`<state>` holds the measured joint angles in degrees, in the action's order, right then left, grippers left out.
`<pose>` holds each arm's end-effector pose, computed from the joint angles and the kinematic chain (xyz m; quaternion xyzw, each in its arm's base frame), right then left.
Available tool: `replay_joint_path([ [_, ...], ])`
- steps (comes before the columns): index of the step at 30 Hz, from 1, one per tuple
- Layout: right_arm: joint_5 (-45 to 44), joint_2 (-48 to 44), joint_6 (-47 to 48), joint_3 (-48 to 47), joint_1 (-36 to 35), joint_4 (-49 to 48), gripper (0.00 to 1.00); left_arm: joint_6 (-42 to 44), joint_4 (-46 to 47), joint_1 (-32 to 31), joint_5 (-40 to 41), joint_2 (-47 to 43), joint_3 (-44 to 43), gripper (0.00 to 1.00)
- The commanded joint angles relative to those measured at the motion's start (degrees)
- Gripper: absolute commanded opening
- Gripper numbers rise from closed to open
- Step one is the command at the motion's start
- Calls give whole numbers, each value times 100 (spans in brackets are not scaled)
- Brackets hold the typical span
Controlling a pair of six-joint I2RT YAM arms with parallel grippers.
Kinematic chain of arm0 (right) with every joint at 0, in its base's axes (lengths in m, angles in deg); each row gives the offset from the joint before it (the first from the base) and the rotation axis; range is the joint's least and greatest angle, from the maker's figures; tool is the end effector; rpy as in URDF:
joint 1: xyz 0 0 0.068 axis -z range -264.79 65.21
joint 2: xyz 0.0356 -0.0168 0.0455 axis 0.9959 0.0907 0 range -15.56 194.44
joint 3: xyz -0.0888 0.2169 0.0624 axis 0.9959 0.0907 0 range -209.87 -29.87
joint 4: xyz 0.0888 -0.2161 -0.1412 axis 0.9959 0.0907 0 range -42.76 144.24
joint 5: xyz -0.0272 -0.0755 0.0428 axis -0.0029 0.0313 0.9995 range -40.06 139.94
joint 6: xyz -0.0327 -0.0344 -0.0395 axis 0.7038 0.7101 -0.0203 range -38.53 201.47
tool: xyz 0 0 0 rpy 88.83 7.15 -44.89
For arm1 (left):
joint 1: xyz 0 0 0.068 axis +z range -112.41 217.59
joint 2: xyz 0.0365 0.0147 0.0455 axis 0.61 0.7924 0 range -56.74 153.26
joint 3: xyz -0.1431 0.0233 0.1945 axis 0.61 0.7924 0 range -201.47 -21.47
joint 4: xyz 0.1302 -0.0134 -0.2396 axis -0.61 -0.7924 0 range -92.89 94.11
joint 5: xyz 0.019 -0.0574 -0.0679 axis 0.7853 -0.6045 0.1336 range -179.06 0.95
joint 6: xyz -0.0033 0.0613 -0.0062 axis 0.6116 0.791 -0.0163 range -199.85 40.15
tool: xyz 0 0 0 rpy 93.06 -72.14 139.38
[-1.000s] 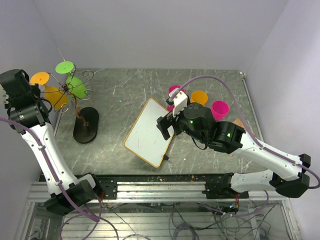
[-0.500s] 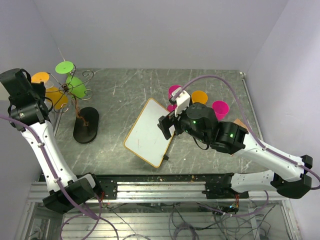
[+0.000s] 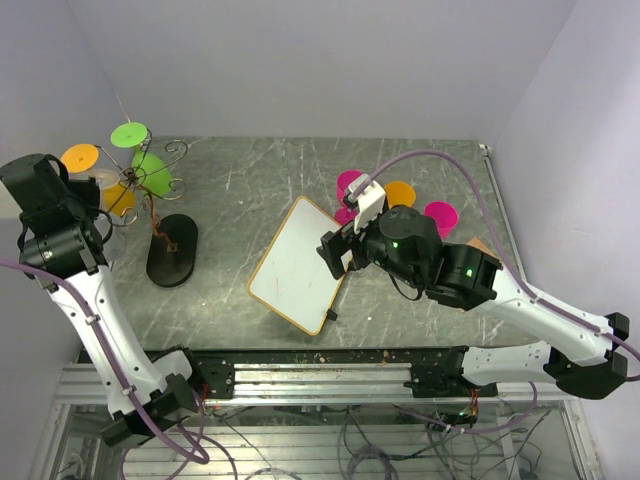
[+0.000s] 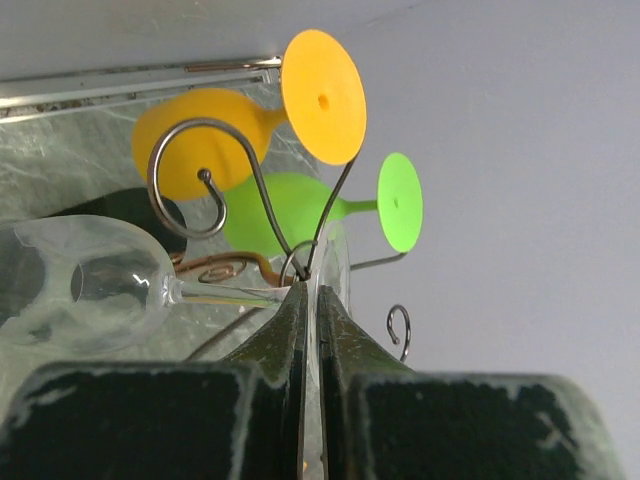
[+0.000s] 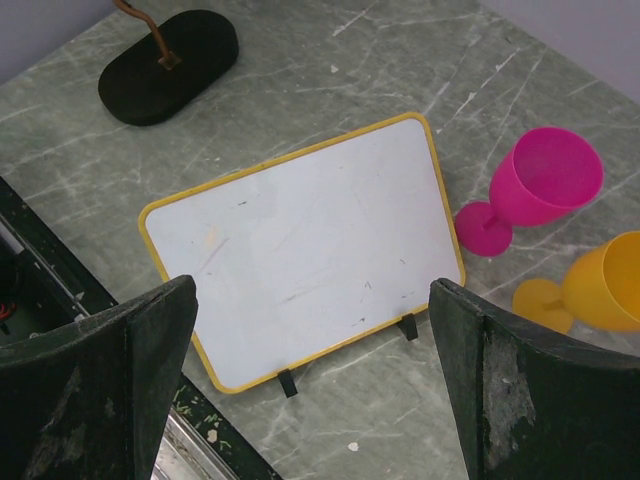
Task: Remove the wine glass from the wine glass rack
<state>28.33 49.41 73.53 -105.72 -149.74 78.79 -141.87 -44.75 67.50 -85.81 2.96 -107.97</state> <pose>0.1310 0.2398 0.3903 -0.2919 0.7609 0.2078 0.5410 0.1867 0.1104 0.4387 -0.6070 0.5648 -0.1319 0.5432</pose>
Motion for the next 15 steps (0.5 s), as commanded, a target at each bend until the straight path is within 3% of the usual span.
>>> replay_joint_path([
  [1, 29, -137, -9, 26, -27, -106, 100, -290, -152, 35, -322, -335, -238, 7],
  [7, 59, -164, 29, 71, -22, -207, 100, -396, -455, 34, -185, -626, -943, 7],
  [15, 132, -104, 27, 48, -25, -425, 100, 181, -503, 36, 423, -723, -2233, 7],
])
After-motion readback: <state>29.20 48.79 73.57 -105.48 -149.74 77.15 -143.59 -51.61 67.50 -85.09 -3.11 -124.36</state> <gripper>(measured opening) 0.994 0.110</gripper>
